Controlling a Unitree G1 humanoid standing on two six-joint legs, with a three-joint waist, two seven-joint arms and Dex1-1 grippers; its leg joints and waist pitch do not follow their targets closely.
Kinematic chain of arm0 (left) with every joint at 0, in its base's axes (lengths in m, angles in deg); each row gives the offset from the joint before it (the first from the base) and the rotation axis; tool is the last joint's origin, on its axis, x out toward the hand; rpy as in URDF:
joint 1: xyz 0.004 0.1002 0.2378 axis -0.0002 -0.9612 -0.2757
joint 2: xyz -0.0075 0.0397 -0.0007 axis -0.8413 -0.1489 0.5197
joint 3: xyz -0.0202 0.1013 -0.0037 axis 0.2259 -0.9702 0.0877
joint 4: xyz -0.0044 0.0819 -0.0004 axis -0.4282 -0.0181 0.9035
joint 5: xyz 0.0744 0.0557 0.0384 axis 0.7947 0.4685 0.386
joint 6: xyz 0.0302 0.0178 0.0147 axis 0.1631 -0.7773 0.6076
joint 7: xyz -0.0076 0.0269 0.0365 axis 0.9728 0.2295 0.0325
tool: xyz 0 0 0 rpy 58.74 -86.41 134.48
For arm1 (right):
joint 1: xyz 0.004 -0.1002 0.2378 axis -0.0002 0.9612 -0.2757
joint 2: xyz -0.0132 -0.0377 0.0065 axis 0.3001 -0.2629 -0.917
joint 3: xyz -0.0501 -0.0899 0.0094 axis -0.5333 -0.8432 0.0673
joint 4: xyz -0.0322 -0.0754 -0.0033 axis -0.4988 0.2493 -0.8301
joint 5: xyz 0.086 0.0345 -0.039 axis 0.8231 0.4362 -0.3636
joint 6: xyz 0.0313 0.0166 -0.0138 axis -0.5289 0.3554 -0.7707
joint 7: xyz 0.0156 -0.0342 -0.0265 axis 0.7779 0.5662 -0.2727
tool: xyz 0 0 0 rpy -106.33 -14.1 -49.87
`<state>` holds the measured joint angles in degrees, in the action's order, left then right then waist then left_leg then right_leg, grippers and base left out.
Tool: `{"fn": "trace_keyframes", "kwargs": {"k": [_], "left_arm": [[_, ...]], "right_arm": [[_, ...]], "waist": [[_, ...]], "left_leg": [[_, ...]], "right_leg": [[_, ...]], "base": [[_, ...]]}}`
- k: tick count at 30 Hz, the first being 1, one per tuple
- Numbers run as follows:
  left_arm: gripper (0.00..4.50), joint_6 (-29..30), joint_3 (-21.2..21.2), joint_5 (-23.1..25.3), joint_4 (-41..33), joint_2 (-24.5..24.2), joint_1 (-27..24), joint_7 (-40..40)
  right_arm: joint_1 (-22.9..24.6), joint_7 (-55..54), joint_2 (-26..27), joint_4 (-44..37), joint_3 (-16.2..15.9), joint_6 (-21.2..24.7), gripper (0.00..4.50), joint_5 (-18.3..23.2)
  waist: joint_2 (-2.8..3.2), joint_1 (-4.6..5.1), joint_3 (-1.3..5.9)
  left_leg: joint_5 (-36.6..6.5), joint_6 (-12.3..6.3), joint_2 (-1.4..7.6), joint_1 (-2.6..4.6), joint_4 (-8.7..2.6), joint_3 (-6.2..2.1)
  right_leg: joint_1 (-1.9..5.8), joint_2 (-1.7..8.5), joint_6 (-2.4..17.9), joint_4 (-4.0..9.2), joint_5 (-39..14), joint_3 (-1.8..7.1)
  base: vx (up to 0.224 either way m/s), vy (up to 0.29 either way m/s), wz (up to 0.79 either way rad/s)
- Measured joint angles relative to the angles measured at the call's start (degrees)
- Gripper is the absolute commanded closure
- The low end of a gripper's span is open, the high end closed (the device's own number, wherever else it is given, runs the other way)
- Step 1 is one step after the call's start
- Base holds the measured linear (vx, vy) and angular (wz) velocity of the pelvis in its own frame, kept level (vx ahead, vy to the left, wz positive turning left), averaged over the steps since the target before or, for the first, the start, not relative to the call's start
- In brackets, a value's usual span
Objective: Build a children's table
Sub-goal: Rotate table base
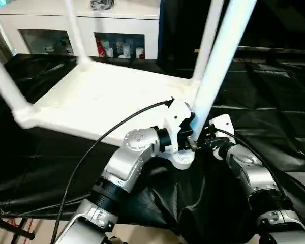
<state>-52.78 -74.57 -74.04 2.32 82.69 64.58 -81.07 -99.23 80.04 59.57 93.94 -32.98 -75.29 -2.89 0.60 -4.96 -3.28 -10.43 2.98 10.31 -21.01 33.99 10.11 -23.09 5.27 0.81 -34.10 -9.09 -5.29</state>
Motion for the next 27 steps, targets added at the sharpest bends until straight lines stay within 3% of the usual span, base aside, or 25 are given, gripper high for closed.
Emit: {"fn": "trace_keyframes", "kwargs": {"k": [27], "left_arm": [[0.02,-4.5,0.5,2.1,2.5,1.8,0.1,0.7]], "right_arm": [[2.2,8.1,-1.7,-3.9,-0.1,2.5,1.34,0.3]], "waist": [[0.0,0.01,0.0]], "left_leg": [[0.0,-0.01,0.01,0.0,0.0,0.0]], "right_leg": [[0.0,0.0,0.0,0.01,0.0,-0.01]], "base": [[0.0,0.0,0.0]]}}
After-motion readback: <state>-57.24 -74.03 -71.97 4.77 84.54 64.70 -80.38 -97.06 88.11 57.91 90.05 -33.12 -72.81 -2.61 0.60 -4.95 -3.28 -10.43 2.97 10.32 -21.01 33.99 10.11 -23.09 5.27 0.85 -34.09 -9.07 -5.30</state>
